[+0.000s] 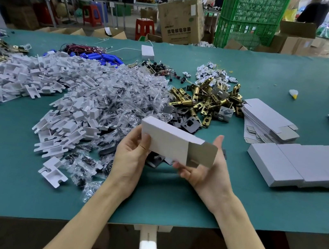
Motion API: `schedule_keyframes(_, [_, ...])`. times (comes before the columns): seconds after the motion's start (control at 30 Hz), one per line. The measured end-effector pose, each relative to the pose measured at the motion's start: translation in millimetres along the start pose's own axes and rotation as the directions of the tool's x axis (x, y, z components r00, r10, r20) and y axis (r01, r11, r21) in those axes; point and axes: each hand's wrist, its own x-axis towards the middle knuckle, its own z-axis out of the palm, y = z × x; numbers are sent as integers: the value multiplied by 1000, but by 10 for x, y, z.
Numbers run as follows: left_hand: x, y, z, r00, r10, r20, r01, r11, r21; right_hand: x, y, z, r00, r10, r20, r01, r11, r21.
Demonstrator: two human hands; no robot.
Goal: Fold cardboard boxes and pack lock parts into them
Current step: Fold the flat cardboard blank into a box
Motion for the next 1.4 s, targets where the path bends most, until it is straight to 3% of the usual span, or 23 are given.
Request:
schedule_keyframes(0.1, [11, -5, -6, 1000, -8, -24, 7, 999, -43, 35, -14, -26, 989, -67, -133, 84, 989, 125])
schedule_keyframes(0.2, [24, -55, -1, 993, 91, -70, -82, 989, 125, 39, 31, 16, 976, -98, -192, 125, 983, 136])
schedule_keyframes(0.33, [-19, -94, 27, 957, 272, 98, -289, 874, 392, 3, 23, 101, 983, -139, -116, 135, 990, -45])
schedule_keyframes(0.53, [-20, -128, 49, 931, 275, 239, -357, 818, 450, -13, 65, 111, 973, -216, -82, 204, 969, -136])
schedule_keyframes(0.63, [-18, -118, 50, 950, 225, 218, -299, 857, 420, -15, 63, 104, 955, -255, -154, 243, 966, -92])
schedule_keyframes(0.77, [-22, -108, 66, 987, 79, 140, -114, 957, 265, -16, 39, 71, 939, -270, -213, 256, 962, -90])
schedule_keyframes(0.97, [-33, -96, 53, 999, 46, 29, -52, 959, 280, -30, 37, 90, 974, -204, -93, 193, 974, -116])
schedule_keyframes(1.07, [-33, -84, 59, 999, 46, 24, -50, 974, 220, -34, 24, 88, 974, -208, -90, 202, 977, -68])
schedule_keyframes(1.13, [-32, -77, 73, 1000, -25, -13, 26, 989, 145, -40, 15, 88, 974, -213, -80, 210, 977, -43])
schedule_keyframes(1.23, [-32, -60, 74, 984, -162, 78, 157, 985, 68, -46, -2, 82, 974, -211, -81, 210, 977, -25])
schedule_keyframes(1.4, [-50, -19, 88, 963, -193, 188, 183, 981, 71, -67, -10, 90, 985, -171, -34, 170, 985, -29])
